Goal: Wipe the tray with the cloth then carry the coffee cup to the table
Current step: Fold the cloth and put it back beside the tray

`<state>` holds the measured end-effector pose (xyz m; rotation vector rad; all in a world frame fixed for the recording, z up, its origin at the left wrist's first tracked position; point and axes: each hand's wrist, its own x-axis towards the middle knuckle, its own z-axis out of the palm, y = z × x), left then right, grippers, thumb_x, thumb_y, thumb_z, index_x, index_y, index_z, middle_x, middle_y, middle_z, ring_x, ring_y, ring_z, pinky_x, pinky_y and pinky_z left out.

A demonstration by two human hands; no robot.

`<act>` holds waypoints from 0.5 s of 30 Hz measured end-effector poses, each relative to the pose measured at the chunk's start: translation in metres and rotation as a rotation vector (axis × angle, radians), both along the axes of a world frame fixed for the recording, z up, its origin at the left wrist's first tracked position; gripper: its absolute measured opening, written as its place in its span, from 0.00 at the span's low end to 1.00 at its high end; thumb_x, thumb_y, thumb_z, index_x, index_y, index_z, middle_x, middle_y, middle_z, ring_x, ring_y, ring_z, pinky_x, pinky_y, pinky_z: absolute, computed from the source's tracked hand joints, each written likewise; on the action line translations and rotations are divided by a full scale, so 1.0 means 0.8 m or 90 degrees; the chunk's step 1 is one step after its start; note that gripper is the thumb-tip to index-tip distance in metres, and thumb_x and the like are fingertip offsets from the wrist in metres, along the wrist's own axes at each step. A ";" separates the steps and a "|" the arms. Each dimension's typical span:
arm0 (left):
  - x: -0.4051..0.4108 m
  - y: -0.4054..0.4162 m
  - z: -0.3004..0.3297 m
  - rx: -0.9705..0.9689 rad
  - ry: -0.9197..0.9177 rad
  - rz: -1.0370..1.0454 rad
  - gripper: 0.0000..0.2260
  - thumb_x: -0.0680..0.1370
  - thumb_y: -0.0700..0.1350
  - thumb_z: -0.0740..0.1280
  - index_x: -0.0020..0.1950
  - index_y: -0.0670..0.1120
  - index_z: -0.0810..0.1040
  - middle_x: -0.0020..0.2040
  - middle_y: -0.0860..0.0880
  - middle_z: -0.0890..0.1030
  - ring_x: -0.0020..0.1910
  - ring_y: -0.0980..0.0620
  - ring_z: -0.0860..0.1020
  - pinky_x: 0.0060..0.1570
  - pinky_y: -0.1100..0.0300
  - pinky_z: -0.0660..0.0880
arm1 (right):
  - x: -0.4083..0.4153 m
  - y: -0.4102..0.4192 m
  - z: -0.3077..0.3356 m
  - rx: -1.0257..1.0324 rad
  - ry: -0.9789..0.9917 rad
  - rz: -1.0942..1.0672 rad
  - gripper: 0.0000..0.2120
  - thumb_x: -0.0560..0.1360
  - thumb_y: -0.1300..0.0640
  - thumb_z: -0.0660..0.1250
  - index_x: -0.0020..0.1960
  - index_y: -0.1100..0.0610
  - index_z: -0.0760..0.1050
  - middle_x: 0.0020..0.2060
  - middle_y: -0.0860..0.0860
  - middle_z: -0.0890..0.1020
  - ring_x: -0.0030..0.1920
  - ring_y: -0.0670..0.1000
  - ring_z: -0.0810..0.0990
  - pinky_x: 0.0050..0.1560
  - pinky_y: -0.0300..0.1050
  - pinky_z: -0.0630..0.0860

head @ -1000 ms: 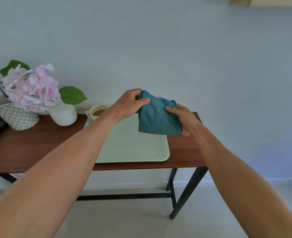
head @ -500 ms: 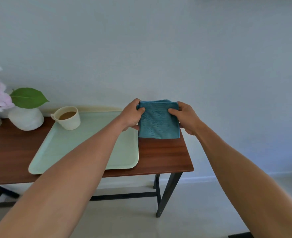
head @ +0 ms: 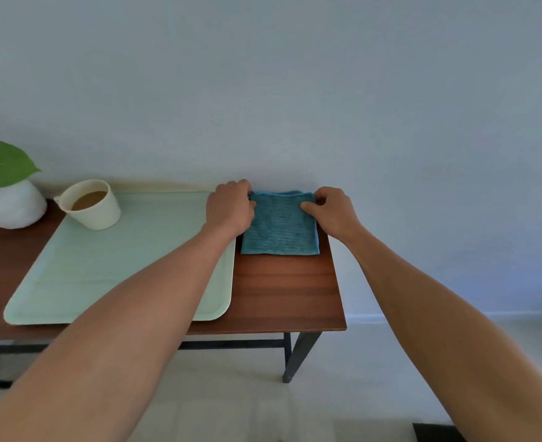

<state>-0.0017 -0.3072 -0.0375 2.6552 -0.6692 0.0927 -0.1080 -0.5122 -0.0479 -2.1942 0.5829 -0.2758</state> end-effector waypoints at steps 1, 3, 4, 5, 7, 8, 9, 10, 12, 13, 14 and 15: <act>0.000 0.002 -0.002 0.012 -0.026 0.002 0.14 0.81 0.47 0.67 0.66 0.46 0.76 0.61 0.44 0.80 0.59 0.42 0.76 0.53 0.51 0.70 | 0.002 -0.001 -0.002 -0.022 0.006 -0.010 0.11 0.76 0.50 0.73 0.52 0.56 0.79 0.45 0.51 0.82 0.44 0.51 0.81 0.43 0.49 0.78; -0.001 0.007 -0.004 0.017 -0.071 0.001 0.16 0.80 0.46 0.68 0.68 0.46 0.76 0.63 0.44 0.78 0.63 0.42 0.73 0.58 0.49 0.68 | 0.001 0.001 -0.005 -0.100 -0.019 -0.039 0.15 0.76 0.50 0.72 0.60 0.53 0.77 0.51 0.48 0.78 0.48 0.49 0.78 0.45 0.48 0.75; -0.003 0.009 -0.004 0.019 -0.091 -0.015 0.15 0.80 0.46 0.68 0.67 0.46 0.76 0.63 0.45 0.78 0.63 0.42 0.73 0.59 0.49 0.67 | -0.001 0.003 -0.007 -0.147 -0.057 -0.046 0.16 0.77 0.51 0.71 0.63 0.52 0.75 0.53 0.48 0.77 0.49 0.49 0.77 0.47 0.47 0.73; -0.006 0.011 -0.005 0.025 -0.107 -0.041 0.14 0.81 0.47 0.67 0.66 0.47 0.78 0.63 0.47 0.79 0.63 0.43 0.73 0.59 0.50 0.66 | -0.003 0.006 -0.008 -0.196 -0.102 -0.037 0.16 0.78 0.52 0.70 0.64 0.53 0.75 0.54 0.49 0.77 0.51 0.50 0.76 0.50 0.48 0.73; -0.012 0.015 -0.007 0.049 -0.124 -0.103 0.13 0.82 0.50 0.65 0.64 0.49 0.81 0.61 0.50 0.82 0.63 0.45 0.74 0.60 0.50 0.64 | -0.007 0.011 -0.012 -0.285 -0.142 0.036 0.12 0.79 0.56 0.68 0.61 0.55 0.79 0.55 0.51 0.80 0.55 0.54 0.77 0.57 0.50 0.71; -0.015 0.018 -0.008 0.071 -0.129 -0.128 0.13 0.82 0.51 0.63 0.62 0.50 0.82 0.60 0.51 0.83 0.63 0.47 0.74 0.61 0.50 0.63 | -0.008 0.015 -0.013 -0.320 -0.124 0.074 0.10 0.80 0.56 0.67 0.59 0.55 0.81 0.56 0.51 0.81 0.56 0.55 0.77 0.59 0.51 0.68; -0.018 0.020 -0.010 0.098 -0.136 -0.144 0.13 0.82 0.52 0.62 0.61 0.50 0.82 0.59 0.53 0.83 0.64 0.48 0.74 0.63 0.50 0.61 | -0.008 0.018 -0.015 -0.346 -0.093 0.098 0.10 0.80 0.56 0.66 0.58 0.55 0.83 0.56 0.51 0.82 0.58 0.55 0.77 0.60 0.51 0.66; -0.020 0.022 -0.011 0.124 -0.140 -0.151 0.14 0.82 0.53 0.61 0.60 0.51 0.82 0.59 0.54 0.83 0.65 0.50 0.73 0.64 0.49 0.59 | -0.008 0.021 -0.017 -0.365 -0.063 0.107 0.11 0.80 0.55 0.65 0.58 0.55 0.84 0.58 0.50 0.82 0.59 0.55 0.76 0.61 0.51 0.64; -0.021 0.024 -0.014 0.157 -0.137 -0.155 0.15 0.82 0.54 0.59 0.60 0.51 0.82 0.61 0.56 0.82 0.68 0.51 0.71 0.67 0.48 0.56 | -0.009 0.026 -0.018 -0.384 -0.032 0.101 0.13 0.81 0.54 0.63 0.59 0.53 0.84 0.60 0.49 0.82 0.62 0.54 0.75 0.62 0.51 0.61; -0.021 0.024 -0.014 0.162 -0.132 -0.158 0.15 0.83 0.53 0.58 0.61 0.51 0.82 0.62 0.56 0.82 0.69 0.52 0.71 0.67 0.48 0.55 | -0.009 0.028 -0.018 -0.388 -0.026 0.096 0.14 0.82 0.54 0.62 0.60 0.53 0.84 0.61 0.49 0.82 0.62 0.54 0.75 0.62 0.51 0.61; -0.021 0.025 -0.013 0.162 -0.127 -0.160 0.15 0.83 0.53 0.58 0.62 0.51 0.81 0.63 0.56 0.81 0.70 0.52 0.70 0.68 0.48 0.55 | -0.009 0.031 -0.017 -0.392 -0.020 0.091 0.14 0.82 0.54 0.61 0.60 0.53 0.84 0.62 0.49 0.82 0.63 0.54 0.75 0.63 0.52 0.61; -0.021 0.026 -0.012 0.155 -0.121 -0.159 0.16 0.83 0.52 0.57 0.63 0.51 0.81 0.65 0.56 0.80 0.70 0.52 0.70 0.68 0.49 0.55 | -0.009 0.034 -0.016 -0.397 -0.015 0.084 0.14 0.82 0.55 0.61 0.60 0.54 0.84 0.61 0.49 0.82 0.62 0.54 0.75 0.62 0.52 0.62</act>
